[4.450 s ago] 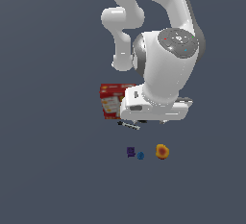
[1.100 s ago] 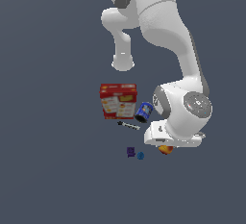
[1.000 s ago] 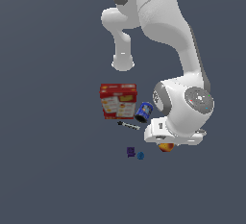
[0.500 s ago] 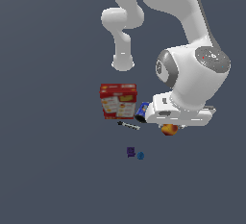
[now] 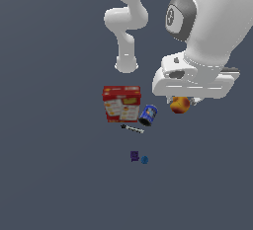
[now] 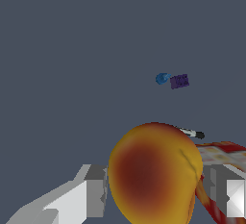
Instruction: Pick up a designated object from a clutter of objects.
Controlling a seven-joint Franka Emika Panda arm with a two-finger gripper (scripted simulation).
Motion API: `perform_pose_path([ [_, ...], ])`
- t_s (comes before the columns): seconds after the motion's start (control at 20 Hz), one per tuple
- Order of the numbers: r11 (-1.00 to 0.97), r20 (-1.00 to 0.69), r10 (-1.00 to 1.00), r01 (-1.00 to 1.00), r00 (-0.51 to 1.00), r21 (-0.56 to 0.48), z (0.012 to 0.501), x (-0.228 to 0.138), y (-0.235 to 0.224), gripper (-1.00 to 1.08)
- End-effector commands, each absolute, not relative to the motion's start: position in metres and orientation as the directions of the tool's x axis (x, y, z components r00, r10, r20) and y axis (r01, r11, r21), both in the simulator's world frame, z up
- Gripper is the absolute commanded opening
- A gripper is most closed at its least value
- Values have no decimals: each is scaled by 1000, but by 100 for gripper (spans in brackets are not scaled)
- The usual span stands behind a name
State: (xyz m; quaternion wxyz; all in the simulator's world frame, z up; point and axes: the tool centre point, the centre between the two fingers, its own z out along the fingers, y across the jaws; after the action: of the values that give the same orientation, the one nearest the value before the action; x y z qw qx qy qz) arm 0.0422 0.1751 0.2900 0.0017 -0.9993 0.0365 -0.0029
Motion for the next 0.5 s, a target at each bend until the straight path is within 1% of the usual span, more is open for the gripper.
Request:
perform_pose_path([
  [0.0, -997, 5, -74, -74, 997, -3, 319, 32, 174, -100],
  [0.45, -997, 2, -76, -76, 997, -1, 402, 4, 172, -100],
])
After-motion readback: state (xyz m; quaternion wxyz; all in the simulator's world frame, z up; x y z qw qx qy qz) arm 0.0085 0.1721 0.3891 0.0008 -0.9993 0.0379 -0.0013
